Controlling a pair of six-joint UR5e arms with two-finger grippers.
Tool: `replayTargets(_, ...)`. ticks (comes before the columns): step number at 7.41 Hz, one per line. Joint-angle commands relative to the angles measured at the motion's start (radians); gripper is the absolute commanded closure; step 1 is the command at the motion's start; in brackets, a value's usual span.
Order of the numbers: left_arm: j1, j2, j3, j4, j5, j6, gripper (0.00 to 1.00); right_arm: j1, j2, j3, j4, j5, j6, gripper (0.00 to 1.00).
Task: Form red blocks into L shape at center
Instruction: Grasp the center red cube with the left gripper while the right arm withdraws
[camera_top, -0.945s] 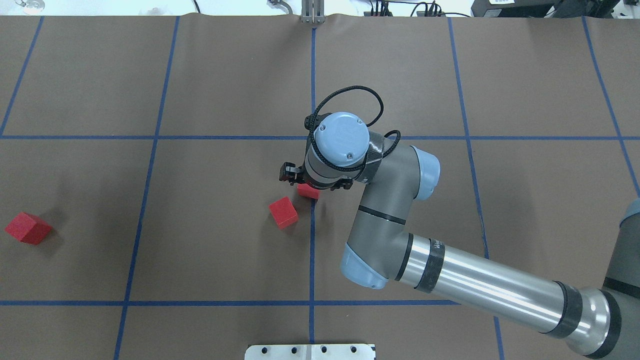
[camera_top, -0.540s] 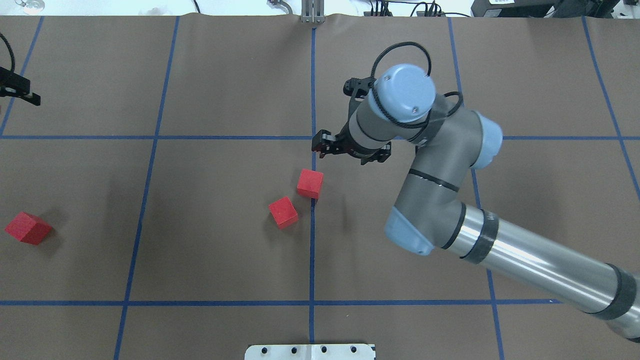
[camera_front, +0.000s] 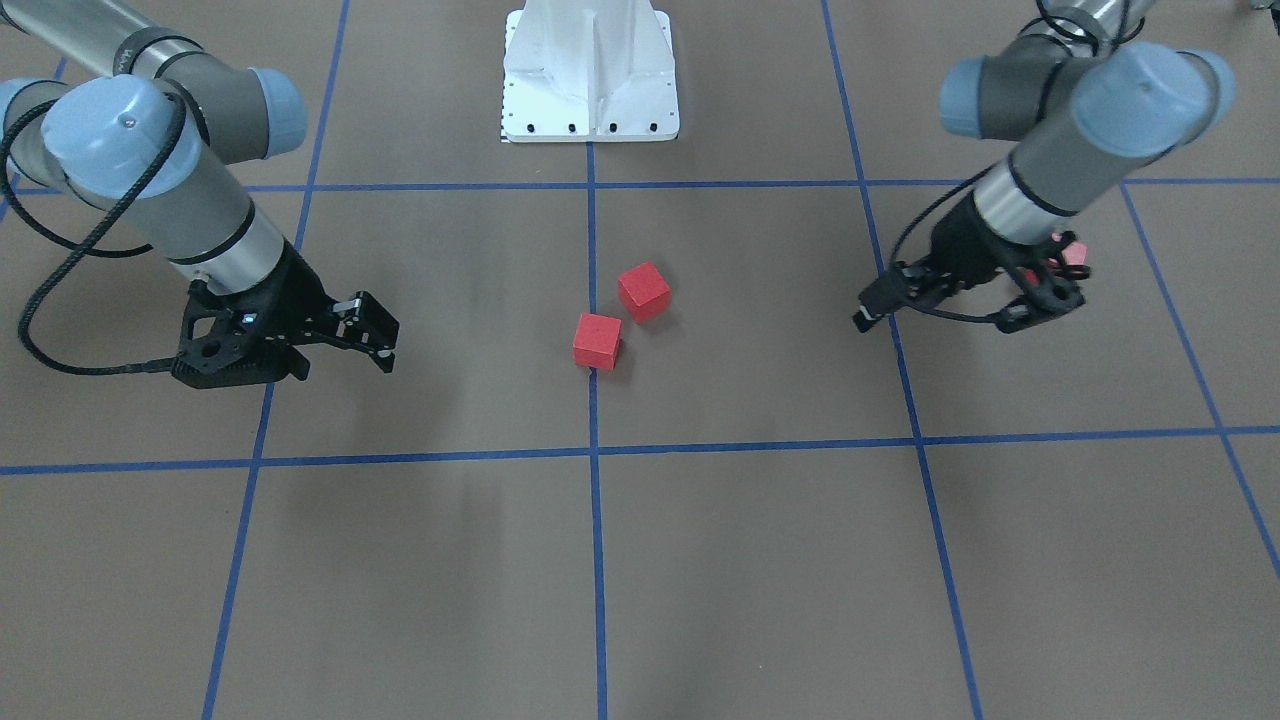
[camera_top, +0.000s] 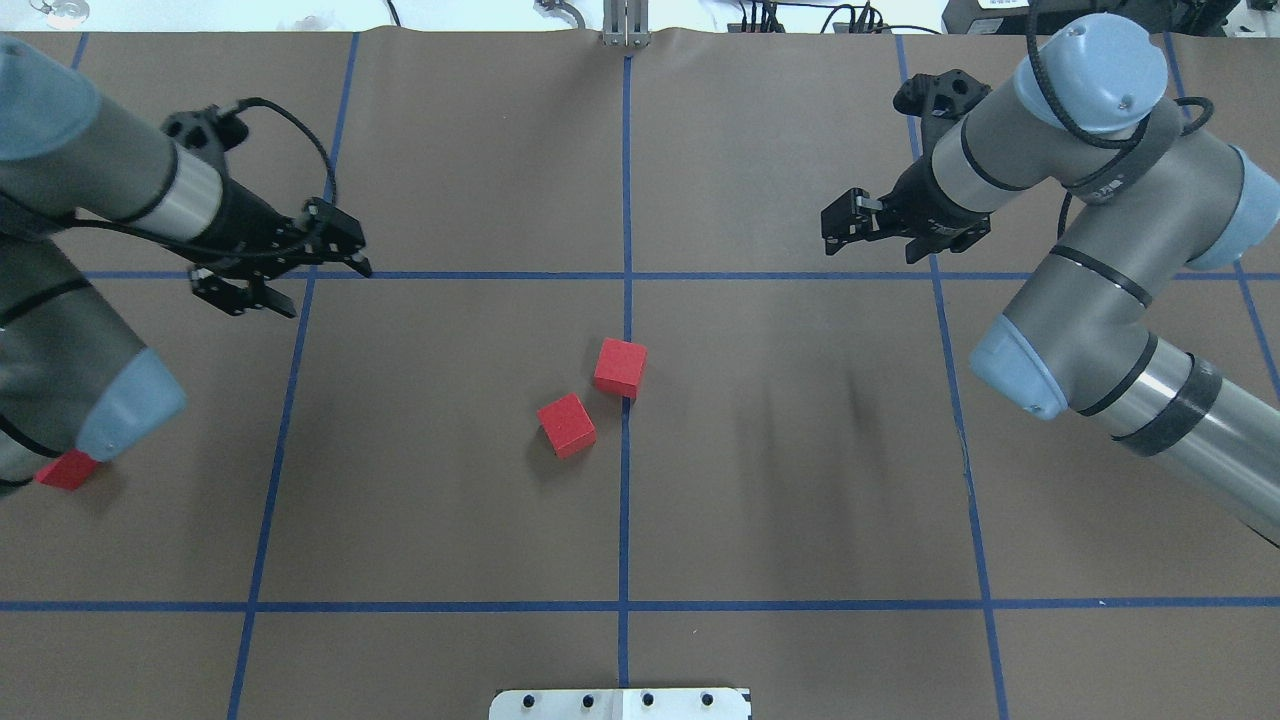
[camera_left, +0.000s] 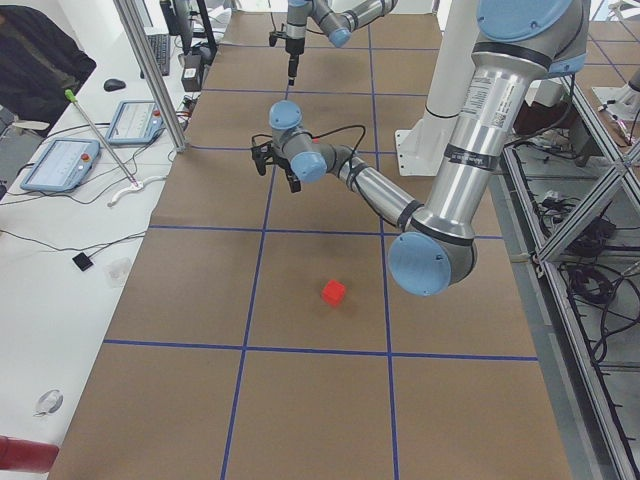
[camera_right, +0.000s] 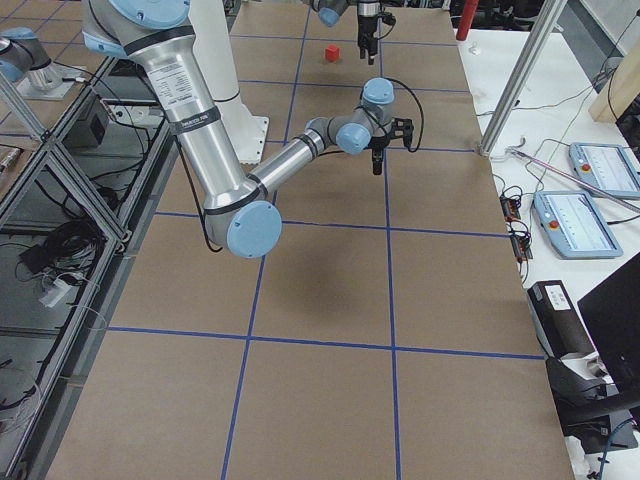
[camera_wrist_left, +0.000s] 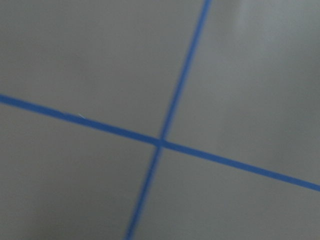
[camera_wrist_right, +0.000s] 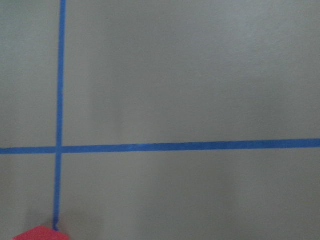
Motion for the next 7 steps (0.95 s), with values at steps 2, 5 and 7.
replayTargets(2,0.318,-0.24,0.006,0.235,0.241,-0.094,0.0,0.04,-0.021,-0.01,0.002,0.0,-0.045,0.0)
replayTargets(5,0.378,-0.315,0.108,0.232,0.283,-0.143,0.0,0.038,-0.024,-0.025,0.005,-0.003,-0.043,0.0)
replayTargets(7,0.375,-0.334,0.152,0.229,0.285,-0.135,0.0,0.038,-0.024,-0.027,0.005,-0.006,-0.043,0.0)
